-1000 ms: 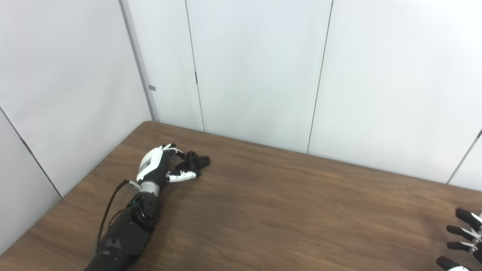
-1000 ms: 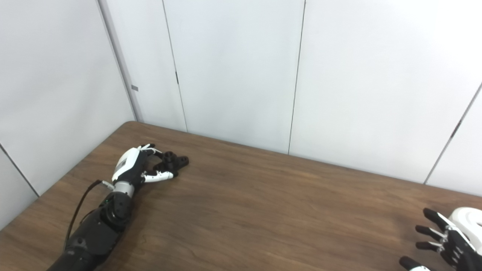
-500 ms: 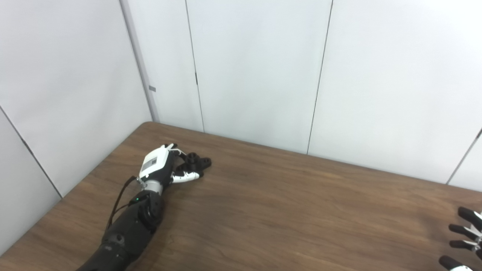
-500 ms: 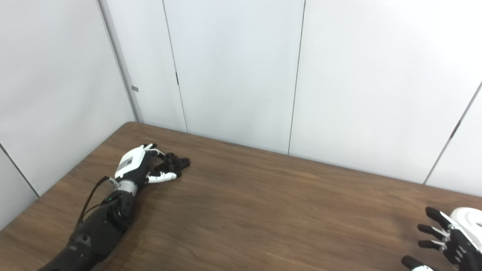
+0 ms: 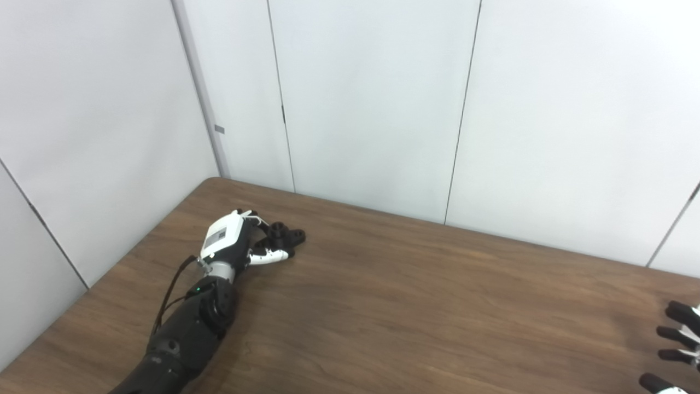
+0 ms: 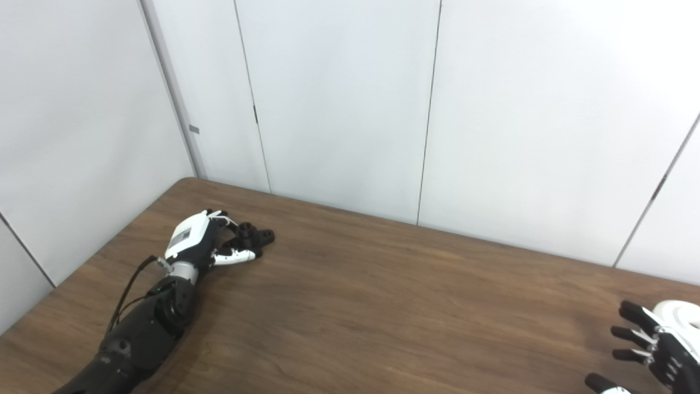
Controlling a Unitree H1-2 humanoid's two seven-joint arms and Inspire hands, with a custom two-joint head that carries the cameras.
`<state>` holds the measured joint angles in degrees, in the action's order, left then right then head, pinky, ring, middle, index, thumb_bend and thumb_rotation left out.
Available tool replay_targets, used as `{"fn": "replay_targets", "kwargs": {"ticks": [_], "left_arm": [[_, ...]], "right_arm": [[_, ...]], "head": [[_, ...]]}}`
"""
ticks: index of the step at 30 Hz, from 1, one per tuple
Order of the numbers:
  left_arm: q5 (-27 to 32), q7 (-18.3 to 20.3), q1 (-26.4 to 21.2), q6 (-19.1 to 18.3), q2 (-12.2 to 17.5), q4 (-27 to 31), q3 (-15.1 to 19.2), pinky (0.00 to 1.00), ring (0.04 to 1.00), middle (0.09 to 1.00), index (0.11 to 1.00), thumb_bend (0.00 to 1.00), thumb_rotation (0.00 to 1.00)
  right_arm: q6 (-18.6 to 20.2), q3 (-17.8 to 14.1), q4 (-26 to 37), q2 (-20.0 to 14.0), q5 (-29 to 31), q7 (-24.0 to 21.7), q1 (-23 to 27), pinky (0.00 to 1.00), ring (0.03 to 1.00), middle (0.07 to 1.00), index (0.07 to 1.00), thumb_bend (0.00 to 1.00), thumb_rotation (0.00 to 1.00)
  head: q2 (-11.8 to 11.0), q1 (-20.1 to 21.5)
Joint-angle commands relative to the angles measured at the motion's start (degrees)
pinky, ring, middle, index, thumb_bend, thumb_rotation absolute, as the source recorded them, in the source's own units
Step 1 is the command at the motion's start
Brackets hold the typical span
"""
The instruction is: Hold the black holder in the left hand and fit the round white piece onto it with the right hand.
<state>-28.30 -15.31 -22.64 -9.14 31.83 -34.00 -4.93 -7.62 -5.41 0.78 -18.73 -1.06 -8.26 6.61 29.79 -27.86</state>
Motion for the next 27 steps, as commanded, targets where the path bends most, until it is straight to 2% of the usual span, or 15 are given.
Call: {"fn": "replay_targets", "kwargs": {"ticks": [1,7,11,15,18,27], "left_arm": [[-0.06,1.06,2.49,-1.33,-0.02,-2.32,-0.32,0.97,0.971,0.872,0.483,0.53,0.06],[1.29,0.53,3.66,0.49,-0.91,-0.72,0.22,0.98,0.972,0.869,0.483,0.52,0.06],[3.78,0.07,5.4,4.36,-2.73,1.48,1.21,1.0,0.983,0.873,0.483,0.52,0.06],[4.86,0.61,6.55,8.53,-3.36,2.21,0.52,1.0,0.984,0.872,0.483,0.52,0.06],[5.41,1.98,7.49,11.77,-3.7,3.46,-0.82,1.0,0.998,0.886,0.483,0.52,0.06],[4.78,7.54,6.54,16.57,-5.5,5.62,-8.3,1.0,1.0,0.931,0.482,0.53,0.06]], "right_arm": [[-1.28,-0.94,1.81,-0.97,0.48,0.44,1.26,0.65,0.772,0.858,0.837,0.77,0.34],[-0.94,-1.12,2.06,-0.84,0.62,0.49,1.44,0.64,0.763,0.85,0.832,0.76,0.33],[-0.93,-1.04,2.24,-0.72,-1.0,1.2,1.75,0.61,0.742,0.84,0.828,0.77,0.35],[-0.14,-1.13,2.64,-0.47,-0.06,0.76,1.92,0.62,0.746,0.851,0.827,0.78,0.36],[0.16,-1.09,2.88,-0.34,0.1,0.78,2.04,0.61,0.743,0.854,0.824,0.78,0.35],[1.19,-0.56,3.78,0.59,-0.49,1.12,2.42,0.61,0.742,0.847,0.818,0.79,0.35]], "head": [[0.12,-0.01],[0.22,0.11],[0.15,0.31],[0.13,0.67],[0.33,1.25],[0.75,3.64]]}}
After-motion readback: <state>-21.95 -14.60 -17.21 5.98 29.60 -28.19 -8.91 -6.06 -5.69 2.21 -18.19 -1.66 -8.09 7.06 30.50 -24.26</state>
